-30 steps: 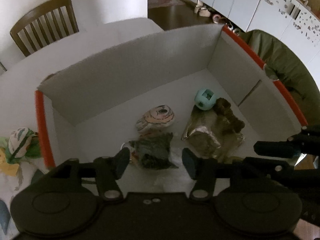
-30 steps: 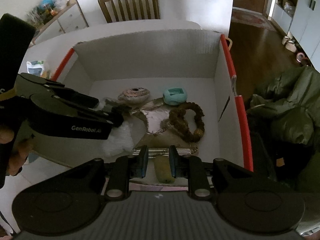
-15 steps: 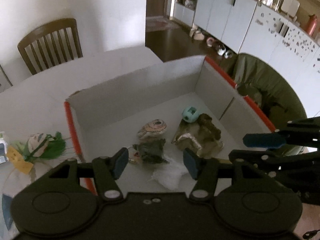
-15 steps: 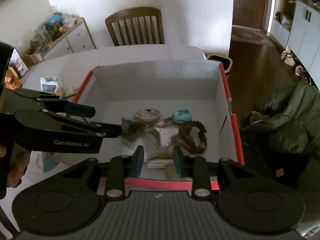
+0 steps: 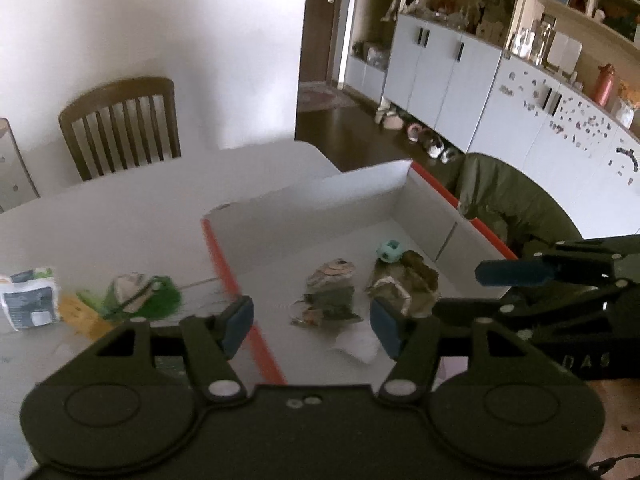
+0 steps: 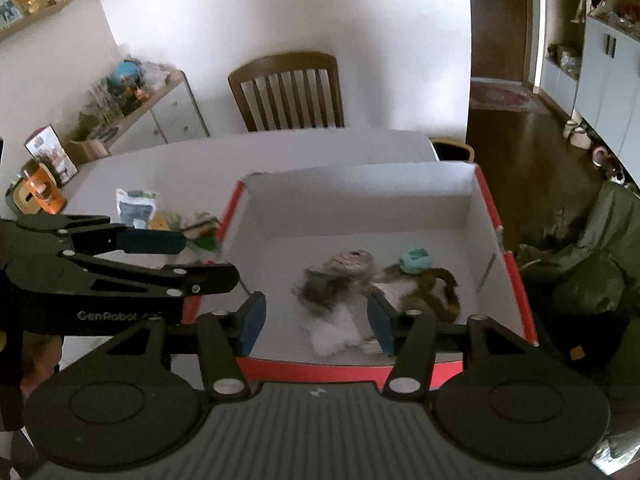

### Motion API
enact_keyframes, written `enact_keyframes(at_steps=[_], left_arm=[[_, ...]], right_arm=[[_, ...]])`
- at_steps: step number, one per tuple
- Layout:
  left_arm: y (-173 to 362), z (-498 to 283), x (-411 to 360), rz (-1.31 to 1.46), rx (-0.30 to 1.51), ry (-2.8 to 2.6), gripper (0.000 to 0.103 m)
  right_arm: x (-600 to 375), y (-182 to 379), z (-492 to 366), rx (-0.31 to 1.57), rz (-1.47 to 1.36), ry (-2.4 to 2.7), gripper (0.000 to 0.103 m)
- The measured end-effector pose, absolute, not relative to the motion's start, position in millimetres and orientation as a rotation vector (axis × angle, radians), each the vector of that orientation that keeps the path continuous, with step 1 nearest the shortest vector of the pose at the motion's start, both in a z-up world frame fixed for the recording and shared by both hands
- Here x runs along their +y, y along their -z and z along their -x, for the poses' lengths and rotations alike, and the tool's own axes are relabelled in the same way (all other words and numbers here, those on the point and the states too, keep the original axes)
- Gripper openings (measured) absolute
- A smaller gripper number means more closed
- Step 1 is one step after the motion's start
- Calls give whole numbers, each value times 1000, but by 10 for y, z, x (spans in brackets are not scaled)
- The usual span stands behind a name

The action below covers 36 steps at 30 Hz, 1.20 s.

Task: Organize objects
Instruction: 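Withdraw both tools from the shoebox toward the remaining table items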

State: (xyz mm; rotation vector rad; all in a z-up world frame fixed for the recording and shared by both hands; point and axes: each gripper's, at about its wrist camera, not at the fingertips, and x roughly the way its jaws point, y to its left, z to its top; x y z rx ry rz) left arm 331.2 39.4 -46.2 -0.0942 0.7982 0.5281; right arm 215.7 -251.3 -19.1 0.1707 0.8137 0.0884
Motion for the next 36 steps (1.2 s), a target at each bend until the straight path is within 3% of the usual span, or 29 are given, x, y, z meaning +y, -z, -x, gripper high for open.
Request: enact_keyframes(at_steps=[3,14,21,36], left_arm=[[366,-3107,443,74,771,-541,73],[138,-2421,693,41,691,-559,86],[116,-2063,910,23,657,-572,101],[110,-1574,1681,78,605,-619,102]], right_arm=[[-2325,121,-2085,769,-159,-80,61],[-1637,41,-2012,706,-176,-95,71],[-1285,67,-2040,689,-208,-96,83],[-710,154,-2501,709,-208,-49,84]])
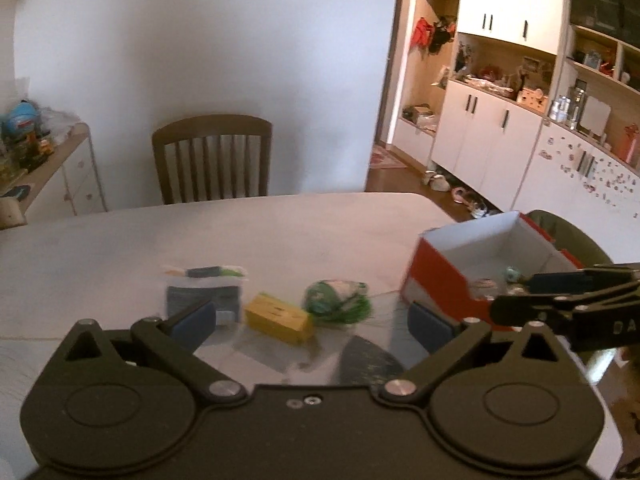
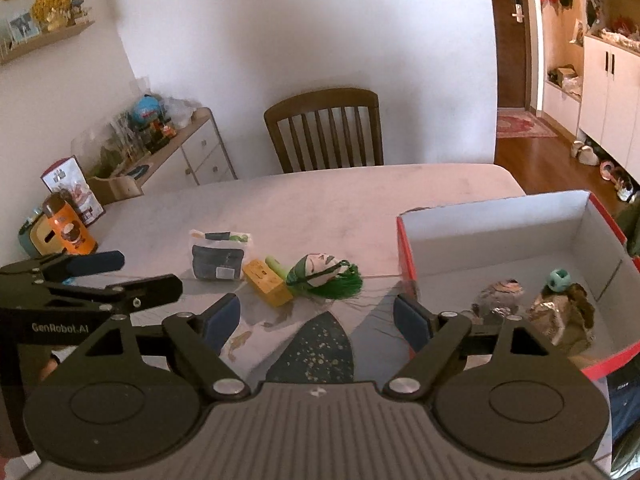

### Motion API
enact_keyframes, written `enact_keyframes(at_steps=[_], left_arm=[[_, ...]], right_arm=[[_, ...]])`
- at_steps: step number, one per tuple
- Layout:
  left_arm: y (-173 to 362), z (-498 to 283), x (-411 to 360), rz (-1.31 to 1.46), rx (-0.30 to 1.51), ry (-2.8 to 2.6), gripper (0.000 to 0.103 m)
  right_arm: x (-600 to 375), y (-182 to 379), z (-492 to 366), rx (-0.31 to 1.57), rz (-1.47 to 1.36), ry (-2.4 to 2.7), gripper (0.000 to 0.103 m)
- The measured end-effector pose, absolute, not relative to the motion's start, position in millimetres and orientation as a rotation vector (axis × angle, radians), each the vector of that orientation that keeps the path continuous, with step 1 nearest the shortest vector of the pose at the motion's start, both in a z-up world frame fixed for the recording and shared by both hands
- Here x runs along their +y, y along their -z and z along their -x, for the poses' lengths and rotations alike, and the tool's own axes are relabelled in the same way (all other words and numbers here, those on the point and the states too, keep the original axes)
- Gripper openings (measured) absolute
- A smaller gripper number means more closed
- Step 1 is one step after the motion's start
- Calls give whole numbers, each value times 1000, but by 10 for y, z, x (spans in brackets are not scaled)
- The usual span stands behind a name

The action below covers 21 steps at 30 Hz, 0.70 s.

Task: Organize objects
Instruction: 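Withdraw both tools from the shoebox toward the remaining table items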

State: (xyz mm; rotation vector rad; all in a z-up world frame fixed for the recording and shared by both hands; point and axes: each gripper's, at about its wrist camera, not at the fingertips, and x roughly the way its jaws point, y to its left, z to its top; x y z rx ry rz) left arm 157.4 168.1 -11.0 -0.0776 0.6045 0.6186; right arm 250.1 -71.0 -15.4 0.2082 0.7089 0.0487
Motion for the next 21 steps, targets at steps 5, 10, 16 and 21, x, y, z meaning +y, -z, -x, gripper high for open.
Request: enact_keyframes(at_steps=[5,10,16,21], left_arm=[[160,-1528,2086,81,599,-679,102],[233,-1550,2502,73,610,-707,102],[362,-1644,2944,60,616,-722,102],[437,-1788,3196,15,647,-598,102]], right_arm=[[-589,233,-2718,733,-192,-44,84],[-493,328,-2973,763,-177,-33,84],[-420,479,-3308,801,-159,-11,84],[-324,655,-3564,846,-137,-11,84]])
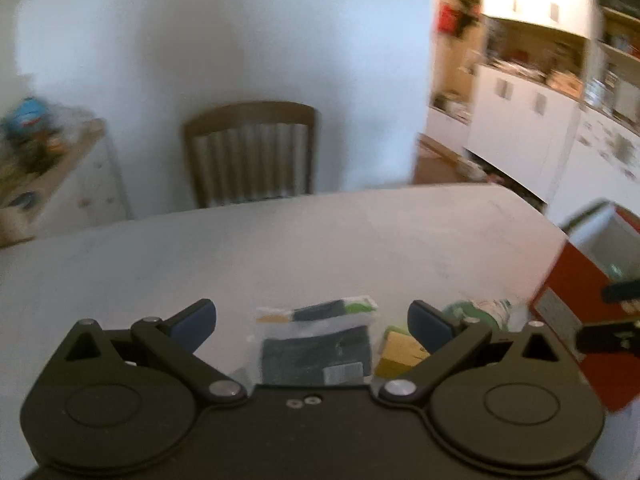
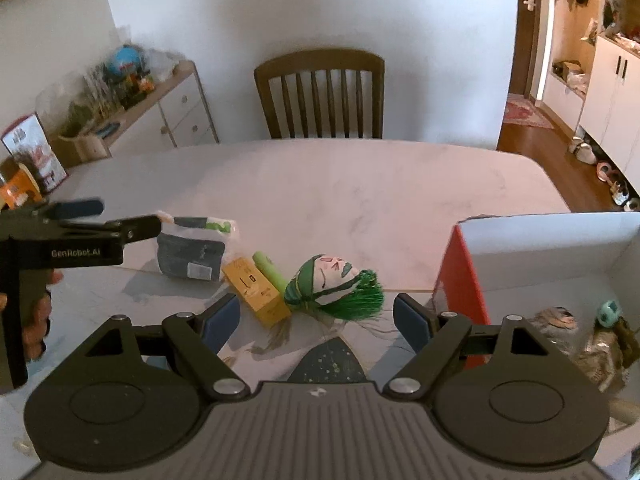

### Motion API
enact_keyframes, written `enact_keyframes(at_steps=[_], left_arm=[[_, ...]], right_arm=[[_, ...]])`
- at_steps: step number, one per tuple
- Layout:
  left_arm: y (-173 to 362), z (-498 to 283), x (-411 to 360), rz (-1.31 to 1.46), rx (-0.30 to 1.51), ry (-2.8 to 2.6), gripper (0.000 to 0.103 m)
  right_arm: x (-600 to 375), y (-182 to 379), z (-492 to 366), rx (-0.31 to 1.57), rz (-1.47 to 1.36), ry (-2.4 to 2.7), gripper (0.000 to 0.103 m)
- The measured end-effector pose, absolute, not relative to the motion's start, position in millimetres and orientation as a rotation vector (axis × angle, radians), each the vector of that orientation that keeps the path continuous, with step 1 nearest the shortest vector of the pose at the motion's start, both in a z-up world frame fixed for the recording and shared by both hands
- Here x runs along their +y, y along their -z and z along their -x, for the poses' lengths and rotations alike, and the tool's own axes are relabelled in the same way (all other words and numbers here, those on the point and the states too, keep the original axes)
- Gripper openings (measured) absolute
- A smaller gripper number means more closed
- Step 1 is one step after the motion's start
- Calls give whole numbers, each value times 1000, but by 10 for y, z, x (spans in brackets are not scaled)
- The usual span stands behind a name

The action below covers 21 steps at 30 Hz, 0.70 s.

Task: Organize objects
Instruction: 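Withdraw both tools from the shoebox toward the remaining table items, then grasp the green-haired plush doll with the right tool while the left tool grasps the clear bag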

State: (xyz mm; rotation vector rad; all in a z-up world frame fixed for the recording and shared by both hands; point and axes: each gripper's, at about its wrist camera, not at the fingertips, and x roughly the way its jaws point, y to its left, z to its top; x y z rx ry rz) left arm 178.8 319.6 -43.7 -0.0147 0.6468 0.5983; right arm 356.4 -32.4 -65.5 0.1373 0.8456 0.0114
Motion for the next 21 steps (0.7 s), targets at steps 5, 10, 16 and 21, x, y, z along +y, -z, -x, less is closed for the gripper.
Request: enact_keyframes(at_steps=[5,10,16,21], left_arm=[[554,-1914,3378,-69,681,-494,102],[580,-2017,3550,-100,697,-422,102],[737,-2193,3695,-174,777,-341,102],[926,-2253,3787,-184,854,-287,102]], right_arm=[[-306,784,-3784,873,-139,26,84],[-301,895,-4006,892,-142,68,84],[-321,1050,-4282,933,-167,117,84],[-296,1199,-4461,957,-153,151,84]])
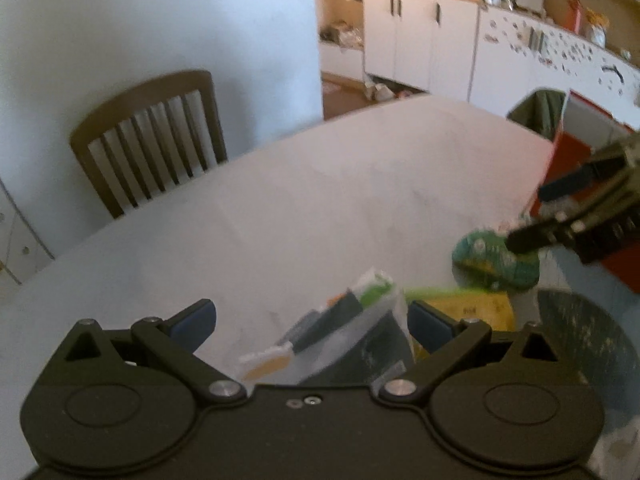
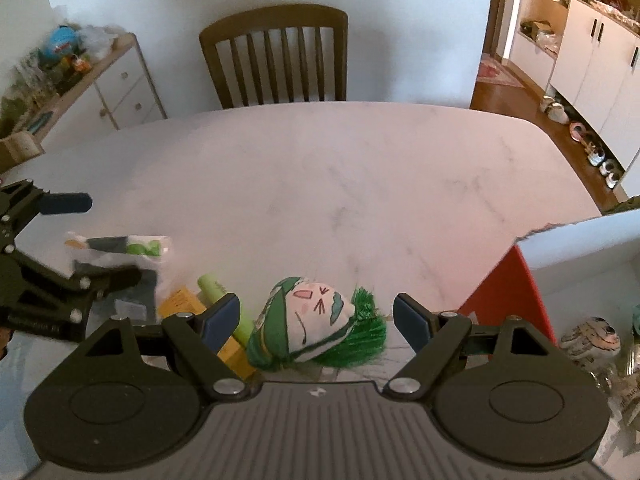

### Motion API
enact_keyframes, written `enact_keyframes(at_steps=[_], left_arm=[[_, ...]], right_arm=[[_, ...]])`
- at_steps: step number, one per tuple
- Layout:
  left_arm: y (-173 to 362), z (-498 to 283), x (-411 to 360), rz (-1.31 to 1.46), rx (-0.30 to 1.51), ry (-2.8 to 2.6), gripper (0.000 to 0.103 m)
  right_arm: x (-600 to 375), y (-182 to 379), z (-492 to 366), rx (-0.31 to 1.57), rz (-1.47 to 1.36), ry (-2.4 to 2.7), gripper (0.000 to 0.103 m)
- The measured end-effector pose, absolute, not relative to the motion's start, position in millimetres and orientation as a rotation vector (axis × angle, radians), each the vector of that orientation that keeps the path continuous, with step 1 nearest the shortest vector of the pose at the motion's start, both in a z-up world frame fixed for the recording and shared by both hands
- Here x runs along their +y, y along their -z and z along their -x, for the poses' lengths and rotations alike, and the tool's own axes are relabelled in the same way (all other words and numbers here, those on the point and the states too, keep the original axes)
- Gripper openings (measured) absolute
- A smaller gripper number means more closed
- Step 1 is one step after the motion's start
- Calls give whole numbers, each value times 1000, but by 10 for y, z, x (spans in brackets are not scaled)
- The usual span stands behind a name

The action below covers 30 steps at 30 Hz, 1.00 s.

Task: Organize objects
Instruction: 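Grasp the green-haired plush doll with the right tool while the left tool grasps the clear bag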

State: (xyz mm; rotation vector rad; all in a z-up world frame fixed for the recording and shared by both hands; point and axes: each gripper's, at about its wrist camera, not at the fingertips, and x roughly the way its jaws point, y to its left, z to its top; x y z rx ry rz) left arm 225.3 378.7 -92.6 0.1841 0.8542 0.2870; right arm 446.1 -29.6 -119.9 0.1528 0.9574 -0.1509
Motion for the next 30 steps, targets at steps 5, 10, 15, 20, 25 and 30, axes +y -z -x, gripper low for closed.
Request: enact_keyframes(at_steps=[5,10,15,20,25,30], left_arm=[[1068,-2221,3796,-180,887,-279,99],[1143,-2166,3800,-176,893,-286,88],[1155,-2117,3819,-149,895,-297,71],[1123,-2063,3807,-118,884,-315,60],[1101,-2035,3792,-79,883,-339,47],[1059,-2003,3774,-35,876,-373,39]], right_arm=[[-286,1355,-4570,985,-144,185,84],[-339,1476,-4619,1003,-189,209,84],[-301,1568,-4652,1033,-200,193,84],[-287,1631,-4615,1047,-216,182,84],[-331,1650,-4576,1057,-249,175,84],[-331,1618,-4515,1059,-247,164,59]])
